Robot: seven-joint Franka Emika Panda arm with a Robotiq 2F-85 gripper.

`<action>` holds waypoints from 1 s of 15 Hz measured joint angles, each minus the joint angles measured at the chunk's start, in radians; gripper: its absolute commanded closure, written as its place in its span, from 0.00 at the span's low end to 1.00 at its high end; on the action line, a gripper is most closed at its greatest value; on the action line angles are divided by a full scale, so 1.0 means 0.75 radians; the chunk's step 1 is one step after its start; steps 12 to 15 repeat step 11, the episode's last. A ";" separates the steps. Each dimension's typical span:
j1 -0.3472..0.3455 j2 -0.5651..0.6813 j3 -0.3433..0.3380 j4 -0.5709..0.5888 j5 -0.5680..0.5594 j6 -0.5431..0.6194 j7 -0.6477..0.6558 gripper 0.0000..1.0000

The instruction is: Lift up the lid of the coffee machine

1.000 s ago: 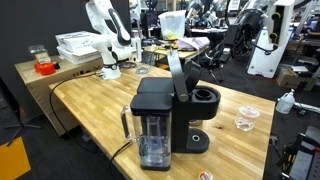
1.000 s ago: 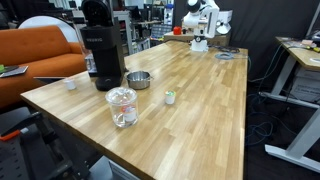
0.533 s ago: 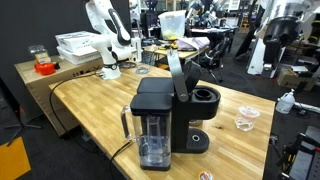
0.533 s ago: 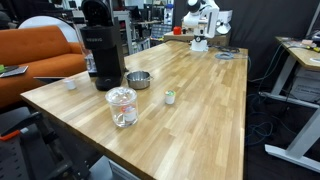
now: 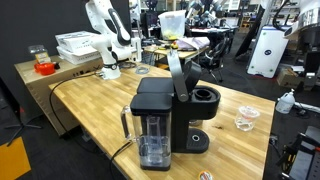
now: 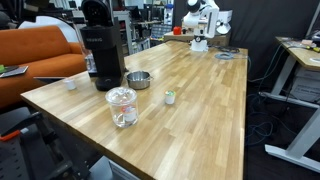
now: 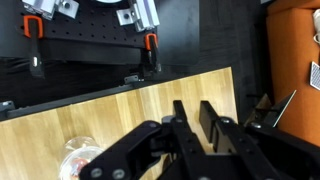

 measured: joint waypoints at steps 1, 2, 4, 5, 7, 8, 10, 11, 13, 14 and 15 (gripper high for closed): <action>-0.006 -0.018 -0.022 -0.017 -0.024 -0.005 -0.003 0.38; -0.011 -0.034 -0.047 -0.035 -0.034 -0.012 -0.007 0.31; -0.021 -0.058 -0.104 -0.063 -0.034 -0.045 -0.020 0.42; -0.024 -0.067 -0.135 -0.075 -0.026 -0.071 -0.030 0.35; -0.027 -0.081 -0.175 -0.084 -0.021 -0.097 -0.043 0.25; -0.027 -0.082 -0.177 -0.084 -0.019 -0.098 -0.044 0.25; -0.027 -0.082 -0.176 -0.085 -0.016 -0.098 -0.044 0.25; -0.027 -0.082 -0.176 -0.085 -0.016 -0.098 -0.044 0.25; -0.027 -0.082 -0.176 -0.085 -0.016 -0.098 -0.044 0.25; -0.027 -0.082 -0.176 -0.085 -0.016 -0.098 -0.044 0.25; -0.027 -0.082 -0.176 -0.085 -0.016 -0.098 -0.044 0.25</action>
